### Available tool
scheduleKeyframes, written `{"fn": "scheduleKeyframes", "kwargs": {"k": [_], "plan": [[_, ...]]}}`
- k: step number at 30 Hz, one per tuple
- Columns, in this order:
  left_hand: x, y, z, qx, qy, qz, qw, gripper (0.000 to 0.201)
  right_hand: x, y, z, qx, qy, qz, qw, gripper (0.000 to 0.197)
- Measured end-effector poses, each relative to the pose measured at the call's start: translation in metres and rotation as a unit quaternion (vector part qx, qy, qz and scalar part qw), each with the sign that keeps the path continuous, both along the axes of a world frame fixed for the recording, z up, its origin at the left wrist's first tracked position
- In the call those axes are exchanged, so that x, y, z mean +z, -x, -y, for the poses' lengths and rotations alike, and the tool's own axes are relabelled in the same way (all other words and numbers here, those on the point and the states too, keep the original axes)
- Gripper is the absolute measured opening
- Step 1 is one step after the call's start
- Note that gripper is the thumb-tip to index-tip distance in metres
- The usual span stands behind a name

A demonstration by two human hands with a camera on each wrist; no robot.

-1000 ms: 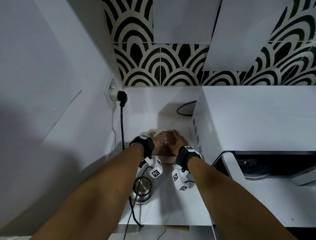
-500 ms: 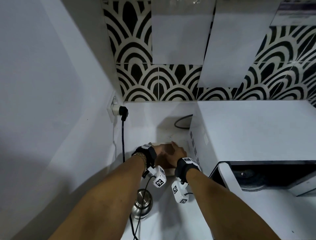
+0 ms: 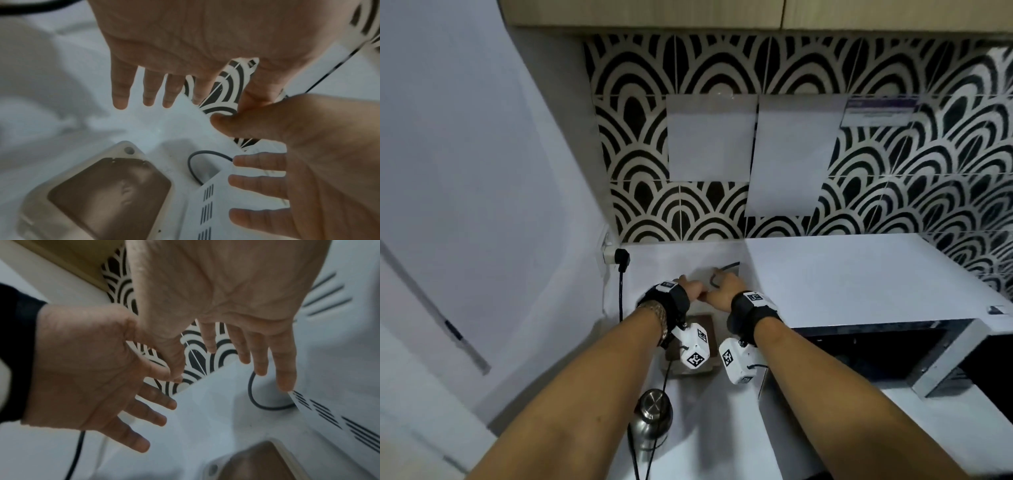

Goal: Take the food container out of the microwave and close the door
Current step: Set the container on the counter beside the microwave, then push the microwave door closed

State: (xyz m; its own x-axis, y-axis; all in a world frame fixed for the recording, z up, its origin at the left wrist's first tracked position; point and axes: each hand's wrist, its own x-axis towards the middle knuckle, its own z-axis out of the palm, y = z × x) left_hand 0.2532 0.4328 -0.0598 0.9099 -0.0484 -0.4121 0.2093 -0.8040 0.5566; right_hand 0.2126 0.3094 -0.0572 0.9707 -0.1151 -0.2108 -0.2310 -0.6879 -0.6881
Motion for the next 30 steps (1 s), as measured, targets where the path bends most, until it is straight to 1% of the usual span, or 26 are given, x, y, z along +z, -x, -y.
{"fn": "scheduleKeyframes", "kwargs": {"k": [1, 2, 3, 5, 6, 8, 9, 11, 13, 16, 19, 21, 23, 25, 28, 30], "plan": [[0.001, -0.004, 0.002, -0.003, 0.008, 0.003, 1.0, 0.088, 0.009, 0.005, 0.003, 0.002, -0.001, 0.009, 1.0, 0.093], [0.014, 0.005, 0.004, -0.001, 0.016, 0.004, 1.0, 0.088, 0.018, 0.01, 0.006, 0.001, -0.003, 0.016, 1.0, 0.093], [0.032, 0.022, 0.008, 0.009, 0.029, 0.011, 0.999, 0.085, 0.027, 0.016, 0.01, 0.001, -0.007, 0.025, 1.0, 0.093], [0.061, 0.049, 0.013, 0.016, 0.048, 0.03, 0.998, 0.074, 0.044, 0.028, 0.017, -0.002, -0.004, 0.034, 0.999, 0.092], [0.069, 0.057, 0.015, 0.02, 0.06, 0.043, 0.997, 0.07, 0.052, 0.034, 0.021, 0.0, 0.005, 0.042, 0.999, 0.092], [0.085, 0.077, 0.021, 0.035, 0.093, 0.062, 0.993, 0.071, 0.067, 0.046, 0.03, 0.014, 0.022, 0.058, 0.998, 0.093], [0.093, 0.088, 0.025, 0.043, 0.099, 0.07, 0.992, 0.071, 0.074, 0.053, 0.036, 0.02, 0.027, 0.07, 0.997, 0.09], [0.106, 0.112, 0.036, 0.052, 0.114, 0.079, 0.989, 0.065, 0.086, 0.072, 0.049, 0.024, 0.02, 0.09, 0.995, 0.076], [0.111, 0.131, 0.042, 0.065, 0.136, 0.076, 0.986, 0.057, 0.093, 0.088, 0.06, 0.026, 0.006, 0.105, 0.994, 0.071], [0.111, 0.175, 0.063, 0.067, 0.147, 0.042, 0.986, 0.049, 0.101, 0.126, 0.092, 0.049, -0.014, 0.106, 0.993, 0.076], [0.105, 0.217, 0.079, 0.065, 0.123, 0.025, 0.99, 0.045, 0.101, 0.16, 0.122, 0.062, -0.012, 0.111, 0.992, 0.079], [0.098, 0.242, 0.091, 0.068, 0.112, 0.043, 0.99, 0.04, 0.101, 0.183, 0.139, 0.087, 0.02, 0.11, 0.99, 0.08], [0.091, 0.27, 0.103, 0.079, 0.124, 0.037, 0.988, 0.038, 0.096, 0.206, 0.151, 0.118, 0.047, 0.105, 0.986, 0.081], [0.083, 0.293, 0.111, 0.061, 0.114, 0.013, 0.992, 0.037, 0.088, 0.226, 0.161, 0.137, 0.044, 0.097, 0.985, 0.081], [0.067, 0.315, 0.12, 0.008, 0.088, -0.031, 0.996, 0.039, 0.062, 0.247, 0.173, 0.156, 0.046, 0.086, 0.983, 0.074], [0.055, 0.319, 0.126, -0.027, 0.083, -0.051, 0.995, 0.049, 0.041, 0.255, 0.181, 0.161, 0.016, 0.054, 0.985, 0.081]]}}
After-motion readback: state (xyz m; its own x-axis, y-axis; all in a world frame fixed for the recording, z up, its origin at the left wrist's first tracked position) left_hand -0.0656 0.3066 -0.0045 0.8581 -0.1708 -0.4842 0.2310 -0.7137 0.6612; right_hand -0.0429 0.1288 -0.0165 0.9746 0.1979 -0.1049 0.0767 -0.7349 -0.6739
